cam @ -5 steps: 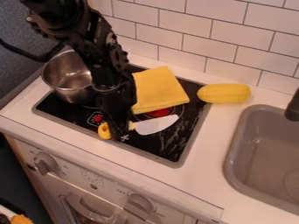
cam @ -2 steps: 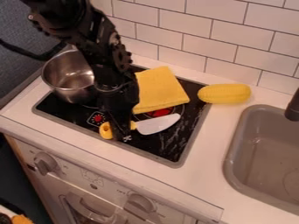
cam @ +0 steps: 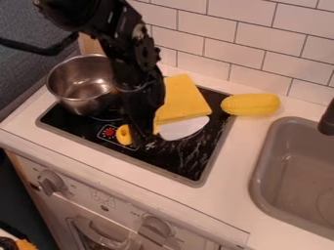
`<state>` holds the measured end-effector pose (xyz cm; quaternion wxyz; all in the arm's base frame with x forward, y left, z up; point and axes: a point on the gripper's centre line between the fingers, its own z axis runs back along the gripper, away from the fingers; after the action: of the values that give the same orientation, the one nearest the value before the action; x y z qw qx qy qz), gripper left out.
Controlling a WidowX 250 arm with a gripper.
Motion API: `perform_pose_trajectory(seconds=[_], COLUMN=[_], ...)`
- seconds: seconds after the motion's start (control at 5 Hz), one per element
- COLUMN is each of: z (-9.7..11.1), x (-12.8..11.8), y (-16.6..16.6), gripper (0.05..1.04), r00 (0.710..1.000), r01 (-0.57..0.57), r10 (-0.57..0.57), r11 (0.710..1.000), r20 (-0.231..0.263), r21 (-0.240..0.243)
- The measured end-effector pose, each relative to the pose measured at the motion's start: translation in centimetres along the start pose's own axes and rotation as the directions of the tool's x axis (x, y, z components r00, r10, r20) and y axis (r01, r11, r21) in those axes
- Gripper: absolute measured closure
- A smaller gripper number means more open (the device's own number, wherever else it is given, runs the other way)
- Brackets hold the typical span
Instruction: Moved the yellow knife between the burner and the sink
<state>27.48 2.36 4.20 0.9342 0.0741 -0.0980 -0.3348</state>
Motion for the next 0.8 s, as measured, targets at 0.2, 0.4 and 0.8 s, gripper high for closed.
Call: perform_pose_trajectory(seconds=[0.2,0.4,0.8], z=[1.5,3.2,5.2], x=[2.1,4.6,7.0], y=[-0.8,-2.5,-7.1], gripper=[0.607,0.607,0.607], r00=[0.999,0.996,0.942], r01=[-0.024,-0.069,-0.336], r10=[0.023,0.065,0.333], r11=[0.999,0.995,0.933], r20=[0.033,0.052,0.050], r21=[0.036,0.070,0.130])
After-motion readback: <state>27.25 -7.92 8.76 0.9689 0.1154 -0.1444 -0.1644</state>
